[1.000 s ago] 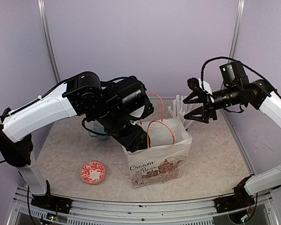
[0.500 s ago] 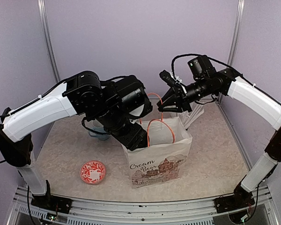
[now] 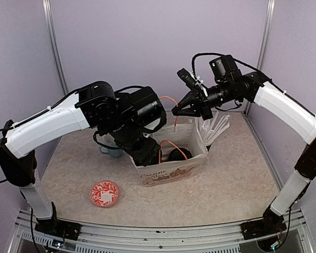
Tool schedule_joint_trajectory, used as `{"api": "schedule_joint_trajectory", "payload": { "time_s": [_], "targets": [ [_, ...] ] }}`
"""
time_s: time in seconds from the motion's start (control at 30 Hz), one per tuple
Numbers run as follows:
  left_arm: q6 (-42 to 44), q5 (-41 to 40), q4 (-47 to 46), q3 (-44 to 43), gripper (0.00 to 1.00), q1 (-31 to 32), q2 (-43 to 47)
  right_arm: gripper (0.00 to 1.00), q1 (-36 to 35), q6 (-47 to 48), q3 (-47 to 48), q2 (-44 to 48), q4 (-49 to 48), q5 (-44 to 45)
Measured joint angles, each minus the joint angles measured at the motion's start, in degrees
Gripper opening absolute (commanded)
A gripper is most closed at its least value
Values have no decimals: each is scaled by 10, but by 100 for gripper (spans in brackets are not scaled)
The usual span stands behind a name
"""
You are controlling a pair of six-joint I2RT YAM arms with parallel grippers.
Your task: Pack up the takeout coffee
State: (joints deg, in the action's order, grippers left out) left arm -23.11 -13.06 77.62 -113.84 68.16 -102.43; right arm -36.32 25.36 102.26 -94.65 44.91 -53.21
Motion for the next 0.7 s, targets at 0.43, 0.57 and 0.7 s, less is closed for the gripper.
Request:
{"api": "schedule_joint_trajectory", "payload": {
  "time_s": [0.43, 0.57, 0.7],
  "targets": [
    [-11, -46, 0, 33, 65, 38, 0, 23, -57, 20, -54, 41, 9, -33],
    [-28, -57, 0, 44, 65, 77, 0, 35, -61, 34, -35, 53, 36, -38],
    [-52, -86, 0, 71, 65, 117, 0, 38, -53, 50, 4, 53, 60, -25]
  ]
}}
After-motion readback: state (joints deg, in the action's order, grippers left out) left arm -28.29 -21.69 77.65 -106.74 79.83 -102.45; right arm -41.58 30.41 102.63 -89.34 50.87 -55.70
